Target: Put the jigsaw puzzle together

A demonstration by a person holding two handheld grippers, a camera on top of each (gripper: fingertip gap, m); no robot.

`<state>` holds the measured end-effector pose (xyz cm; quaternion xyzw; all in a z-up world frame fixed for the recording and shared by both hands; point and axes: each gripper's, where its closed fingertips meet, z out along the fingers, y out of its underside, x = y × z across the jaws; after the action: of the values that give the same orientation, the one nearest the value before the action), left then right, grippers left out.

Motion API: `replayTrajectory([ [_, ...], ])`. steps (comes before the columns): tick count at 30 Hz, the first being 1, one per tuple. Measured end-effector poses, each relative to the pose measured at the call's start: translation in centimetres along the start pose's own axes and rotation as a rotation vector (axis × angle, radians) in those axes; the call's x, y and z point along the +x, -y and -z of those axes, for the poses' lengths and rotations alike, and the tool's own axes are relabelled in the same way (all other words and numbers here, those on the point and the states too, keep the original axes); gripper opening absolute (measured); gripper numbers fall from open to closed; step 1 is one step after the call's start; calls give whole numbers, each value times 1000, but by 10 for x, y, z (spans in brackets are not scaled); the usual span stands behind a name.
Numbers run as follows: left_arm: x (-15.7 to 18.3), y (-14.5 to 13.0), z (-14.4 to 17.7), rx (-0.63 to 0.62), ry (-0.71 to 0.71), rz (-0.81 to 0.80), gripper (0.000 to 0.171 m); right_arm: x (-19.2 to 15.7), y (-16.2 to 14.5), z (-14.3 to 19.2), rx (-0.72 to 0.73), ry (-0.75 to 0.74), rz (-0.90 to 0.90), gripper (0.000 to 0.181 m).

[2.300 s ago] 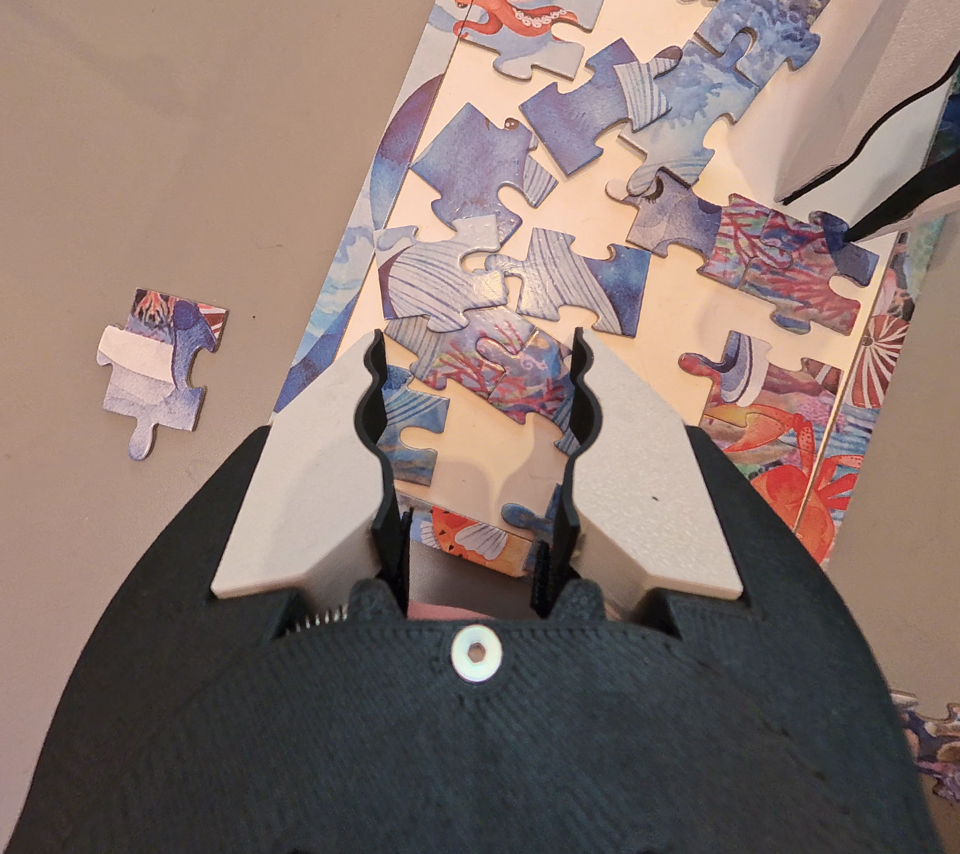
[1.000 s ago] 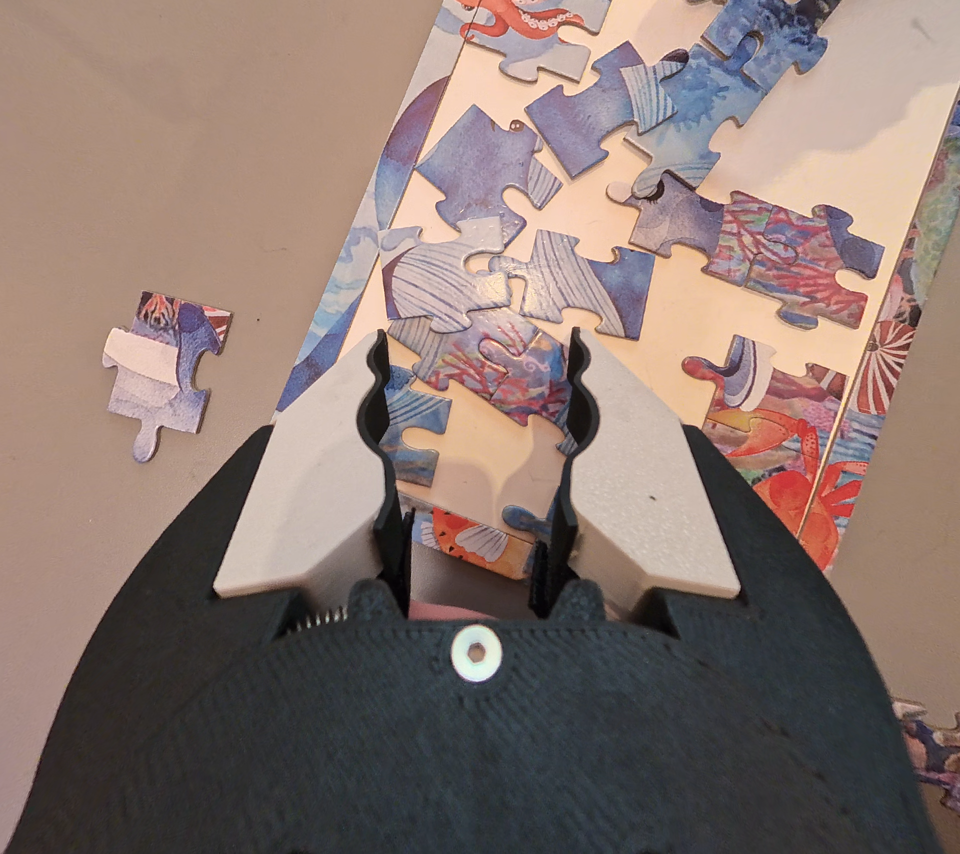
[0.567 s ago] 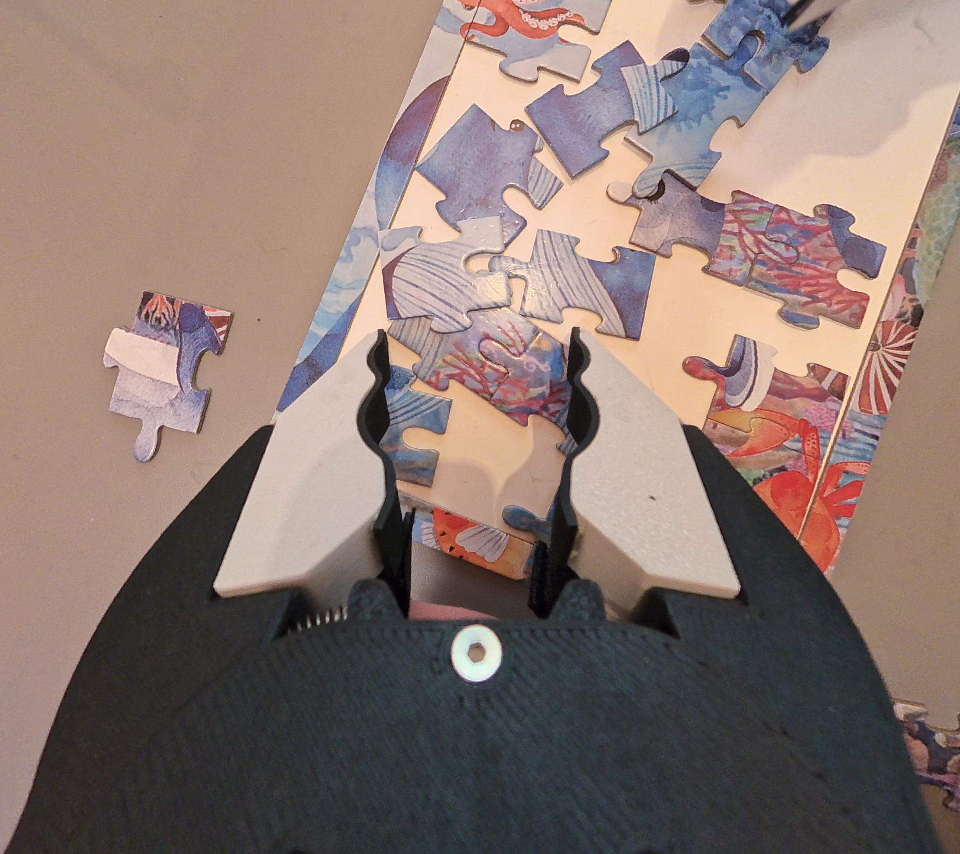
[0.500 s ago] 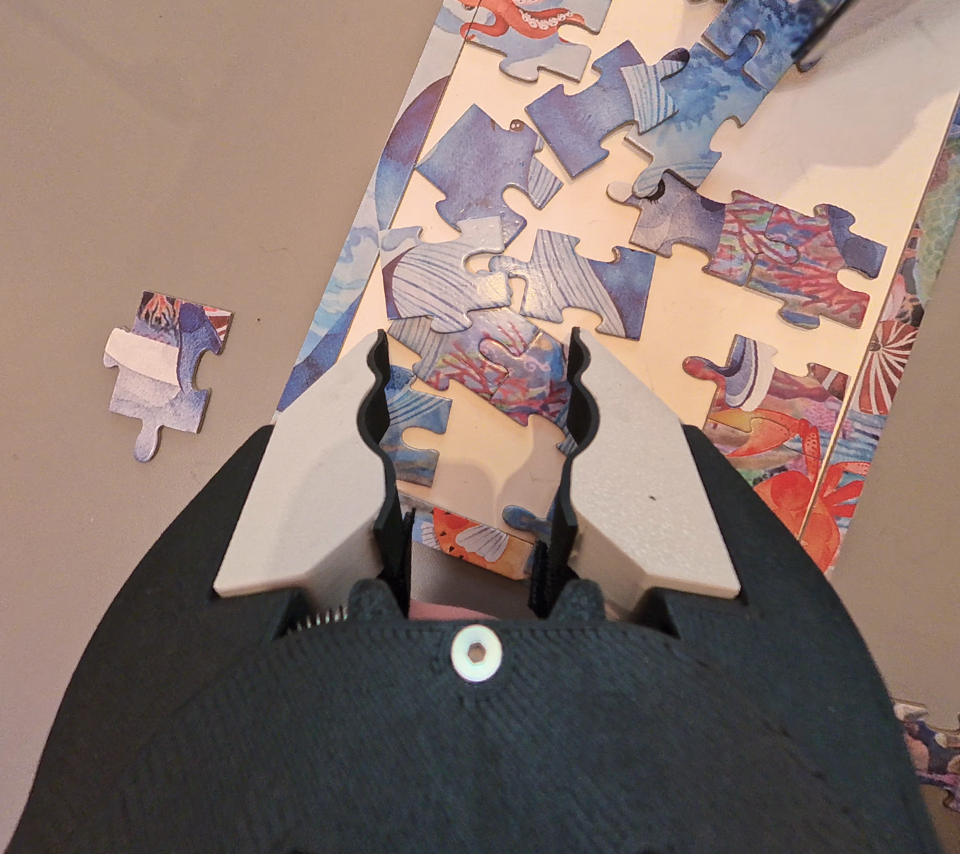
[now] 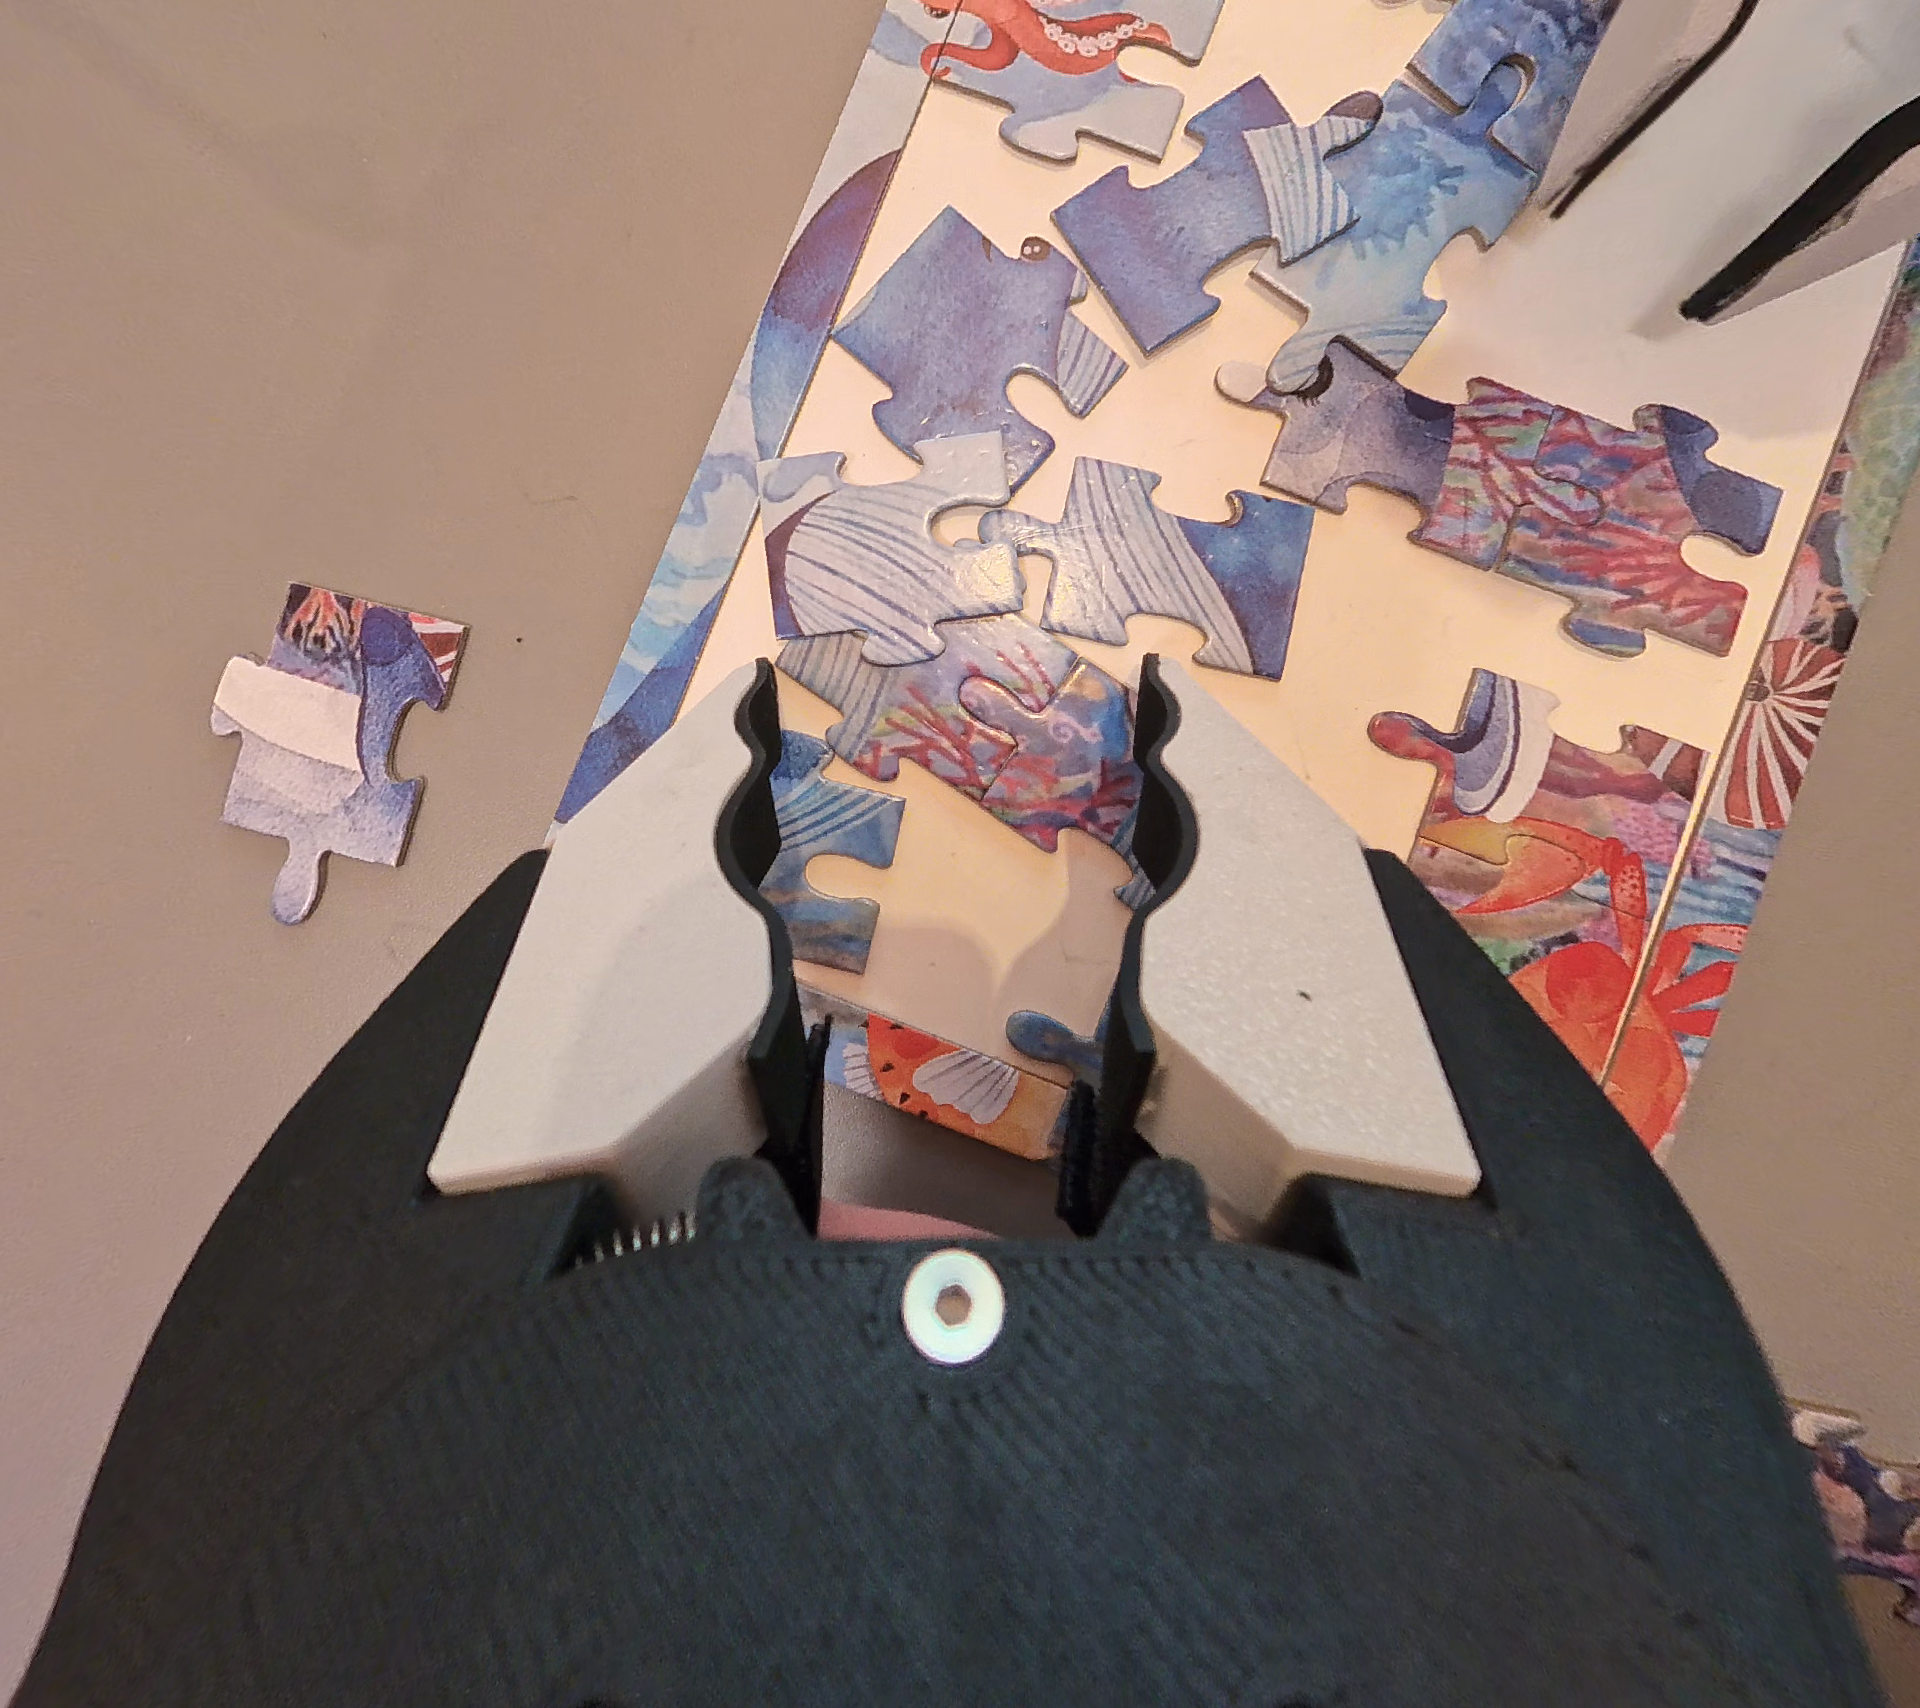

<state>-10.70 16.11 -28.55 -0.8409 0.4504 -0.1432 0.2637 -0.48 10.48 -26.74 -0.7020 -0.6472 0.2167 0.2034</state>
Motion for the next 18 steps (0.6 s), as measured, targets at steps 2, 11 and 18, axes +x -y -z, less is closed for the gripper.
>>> replayTrajectory([
  [2,0,0,0,1,0,0,67,-1,1,-1,-4,2,7,25],
  [11,0,0,0,-1,5,-4,66,-3,1,-2,-5,3,13,25],
  [18,0,0,0,-3,8,-6,66,-6,3,-4,-8,11,28,26],
])
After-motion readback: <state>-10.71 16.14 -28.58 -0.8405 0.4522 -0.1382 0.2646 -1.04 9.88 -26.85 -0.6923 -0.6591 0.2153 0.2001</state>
